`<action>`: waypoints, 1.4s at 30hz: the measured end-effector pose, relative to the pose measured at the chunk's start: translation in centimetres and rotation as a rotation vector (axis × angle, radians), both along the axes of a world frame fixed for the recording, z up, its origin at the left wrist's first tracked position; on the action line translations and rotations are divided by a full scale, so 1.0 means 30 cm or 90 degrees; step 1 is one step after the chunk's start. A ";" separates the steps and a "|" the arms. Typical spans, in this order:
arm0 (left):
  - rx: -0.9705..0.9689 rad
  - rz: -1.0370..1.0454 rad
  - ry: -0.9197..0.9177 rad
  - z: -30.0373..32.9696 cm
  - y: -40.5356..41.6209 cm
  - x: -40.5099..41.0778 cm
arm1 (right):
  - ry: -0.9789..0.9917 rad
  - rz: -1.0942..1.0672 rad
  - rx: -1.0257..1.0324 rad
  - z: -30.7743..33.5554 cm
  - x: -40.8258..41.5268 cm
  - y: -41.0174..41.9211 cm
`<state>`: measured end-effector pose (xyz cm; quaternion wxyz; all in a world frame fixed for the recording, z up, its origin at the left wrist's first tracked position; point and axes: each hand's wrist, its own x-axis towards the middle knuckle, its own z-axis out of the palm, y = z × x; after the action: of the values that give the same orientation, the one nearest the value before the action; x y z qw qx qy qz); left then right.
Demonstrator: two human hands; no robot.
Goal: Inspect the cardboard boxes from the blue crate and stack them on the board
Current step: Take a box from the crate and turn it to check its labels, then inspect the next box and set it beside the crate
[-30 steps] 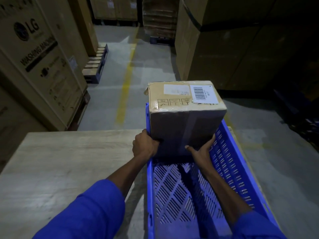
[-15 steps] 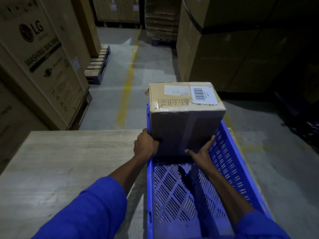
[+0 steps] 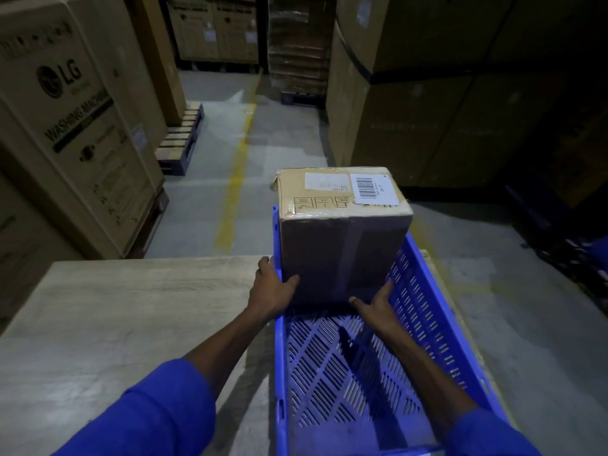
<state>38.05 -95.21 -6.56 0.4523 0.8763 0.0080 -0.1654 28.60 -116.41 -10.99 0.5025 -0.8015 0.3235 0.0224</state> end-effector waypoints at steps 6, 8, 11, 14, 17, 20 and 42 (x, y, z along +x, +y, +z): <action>0.038 -0.103 -0.104 -0.017 0.047 -0.051 | -0.041 0.152 -0.147 0.017 -0.048 0.086; 0.064 -0.124 -0.152 -0.038 0.067 -0.056 | -0.093 0.180 -0.163 0.058 -0.057 0.122; 0.146 -0.131 -0.219 -0.063 0.101 -0.062 | -0.187 0.211 -0.247 0.110 -0.048 0.161; 0.213 -0.131 -0.252 -0.044 0.143 -0.095 | -0.255 0.239 -0.309 0.148 -0.043 0.192; 0.271 -0.147 -0.271 -0.023 0.191 -0.136 | -0.292 0.252 -0.352 0.156 -0.046 0.217; 0.311 -0.150 -0.282 -0.012 0.246 -0.174 | -0.319 0.254 -0.376 0.159 -0.053 0.247; 0.387 -0.138 -0.437 0.052 0.767 -0.277 | -0.385 0.269 -0.407 0.296 -0.068 0.664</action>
<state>29.73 -72.20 -4.99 0.1315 0.9689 -0.1855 0.0973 26.56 -96.49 -2.10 0.2870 -0.9344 -0.0161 -0.2102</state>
